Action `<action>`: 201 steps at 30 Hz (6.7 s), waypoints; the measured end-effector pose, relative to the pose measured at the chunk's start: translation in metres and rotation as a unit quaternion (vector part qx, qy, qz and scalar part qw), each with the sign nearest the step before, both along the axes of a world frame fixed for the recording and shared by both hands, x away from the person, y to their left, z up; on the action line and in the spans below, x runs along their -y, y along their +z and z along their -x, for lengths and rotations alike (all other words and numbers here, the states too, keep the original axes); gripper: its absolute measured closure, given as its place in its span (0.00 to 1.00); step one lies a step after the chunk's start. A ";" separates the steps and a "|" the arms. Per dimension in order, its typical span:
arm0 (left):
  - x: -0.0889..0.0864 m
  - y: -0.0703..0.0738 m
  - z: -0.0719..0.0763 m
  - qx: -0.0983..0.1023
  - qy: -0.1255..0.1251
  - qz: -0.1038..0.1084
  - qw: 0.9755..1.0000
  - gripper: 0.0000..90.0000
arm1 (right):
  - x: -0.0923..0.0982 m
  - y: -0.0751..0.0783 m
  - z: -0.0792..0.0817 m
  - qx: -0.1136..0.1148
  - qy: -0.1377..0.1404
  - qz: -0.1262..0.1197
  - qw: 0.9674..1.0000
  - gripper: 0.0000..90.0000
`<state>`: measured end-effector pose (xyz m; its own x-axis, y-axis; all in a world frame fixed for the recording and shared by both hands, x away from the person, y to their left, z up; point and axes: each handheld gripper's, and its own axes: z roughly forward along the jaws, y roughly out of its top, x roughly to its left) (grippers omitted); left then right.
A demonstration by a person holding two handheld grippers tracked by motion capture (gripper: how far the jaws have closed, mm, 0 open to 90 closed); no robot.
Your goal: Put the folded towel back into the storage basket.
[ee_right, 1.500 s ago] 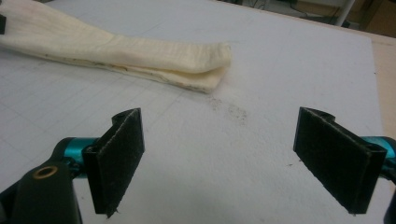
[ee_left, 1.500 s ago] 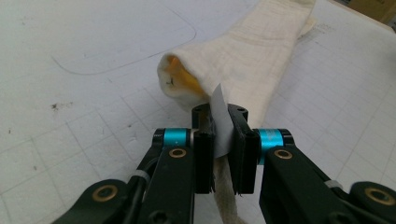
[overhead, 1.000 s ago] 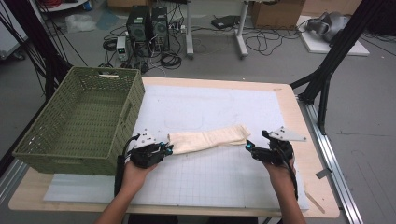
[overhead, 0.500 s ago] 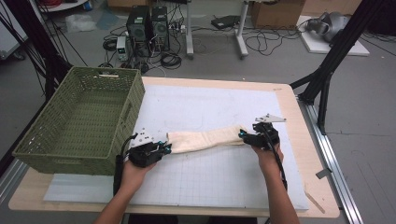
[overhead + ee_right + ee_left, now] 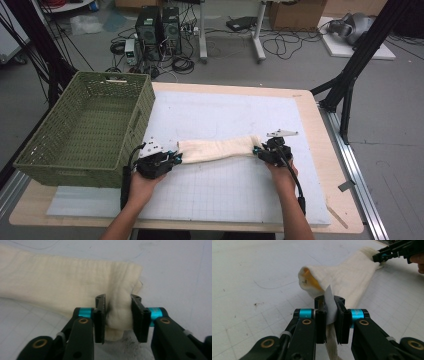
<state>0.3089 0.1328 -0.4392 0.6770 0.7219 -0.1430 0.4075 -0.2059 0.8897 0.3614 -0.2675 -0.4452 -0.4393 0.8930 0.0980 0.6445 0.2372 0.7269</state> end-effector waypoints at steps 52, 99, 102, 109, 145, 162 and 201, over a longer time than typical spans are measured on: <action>0.005 0.022 0.015 0.093 -0.039 0.049 0.994 0.94 | 0.049 0.051 0.105 0.190 0.060 -0.073 0.977 0.90; -0.021 0.089 0.039 0.138 -0.016 0.093 0.986 0.95 | 0.022 0.108 0.046 0.216 0.090 -0.056 0.971 0.90; -0.028 0.094 0.040 0.141 -0.011 0.101 0.985 0.95 | 0.014 0.117 0.036 0.224 0.099 -0.049 0.968 0.90; -0.044 0.103 0.043 0.155 0.009 0.110 0.982 0.95 | -0.009 0.131 0.016 0.229 0.112 -0.043 0.966 0.90; -0.117 0.113 0.074 0.170 0.089 0.131 0.973 0.95 | -0.138 0.173 -0.069 0.230 0.182 -0.036 0.955 0.90; -0.153 0.112 0.092 0.170 0.140 0.129 0.967 0.95 | -0.199 0.179 -0.087 0.234 0.213 -0.049 0.948 0.90; -0.217 0.111 0.122 0.180 0.238 0.050 0.953 0.95 | -0.355 0.170 -0.125 0.203 0.261 -0.040 0.943 0.90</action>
<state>0.1871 0.3497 -0.3278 0.2941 0.9546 -0.0478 0.0976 0.0198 0.9950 0.4866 0.0878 -0.2749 -0.8333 0.5408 -0.1143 0.1199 0.3788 0.9177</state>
